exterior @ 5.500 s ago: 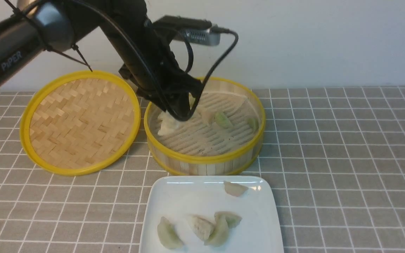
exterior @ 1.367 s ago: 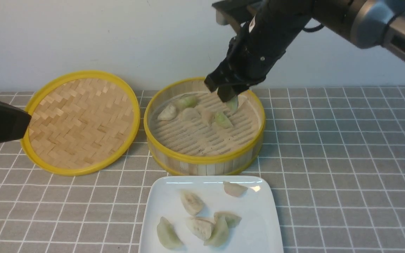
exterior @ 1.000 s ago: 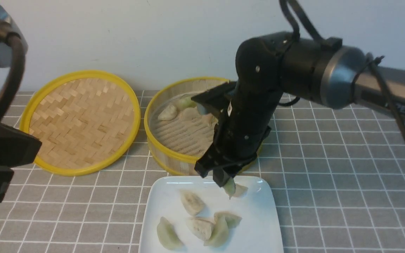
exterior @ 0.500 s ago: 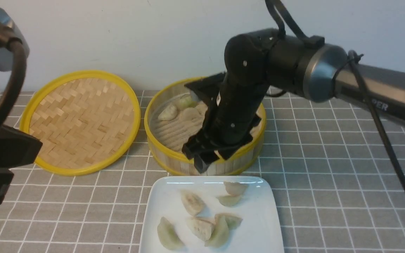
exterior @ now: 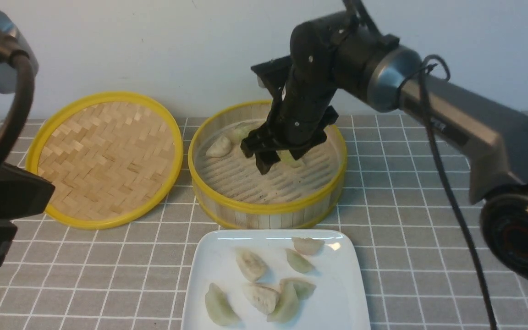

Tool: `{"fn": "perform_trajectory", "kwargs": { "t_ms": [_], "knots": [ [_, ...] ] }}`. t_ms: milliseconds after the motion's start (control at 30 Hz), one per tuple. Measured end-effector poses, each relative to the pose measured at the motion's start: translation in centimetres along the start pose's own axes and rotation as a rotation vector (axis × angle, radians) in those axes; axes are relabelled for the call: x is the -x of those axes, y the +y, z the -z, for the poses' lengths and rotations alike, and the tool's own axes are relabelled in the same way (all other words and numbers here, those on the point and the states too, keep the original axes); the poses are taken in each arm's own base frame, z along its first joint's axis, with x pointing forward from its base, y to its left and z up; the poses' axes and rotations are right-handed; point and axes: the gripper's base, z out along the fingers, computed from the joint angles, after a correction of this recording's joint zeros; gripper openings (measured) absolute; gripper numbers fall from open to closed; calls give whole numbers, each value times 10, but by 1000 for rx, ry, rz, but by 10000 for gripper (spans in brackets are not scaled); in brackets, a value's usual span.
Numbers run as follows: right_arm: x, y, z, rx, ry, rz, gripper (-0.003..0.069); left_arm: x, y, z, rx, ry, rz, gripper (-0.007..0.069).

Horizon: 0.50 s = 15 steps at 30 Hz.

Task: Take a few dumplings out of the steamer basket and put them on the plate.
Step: Use the right arm to grab a dumpling from inside the steamer

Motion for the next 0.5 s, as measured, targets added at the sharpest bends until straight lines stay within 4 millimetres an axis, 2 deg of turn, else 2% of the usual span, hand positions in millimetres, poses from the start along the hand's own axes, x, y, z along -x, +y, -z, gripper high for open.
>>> {"fn": "perform_trajectory", "kwargs": {
  "t_ms": [67, 167, 500],
  "knots": [
    [-4, -1, -20, 6, 43, -24, 492, 0, 0, 0, 2, 0, -1, -5],
    [-6, -1, -27, 5, 58, -31, 492, 0, 0, 0, 2, 0, -1, -5],
    [12, -18, -12, -201, -79, 49, 493, 0, 0, 0, 2, 0, -3, -5]
  ]
}}
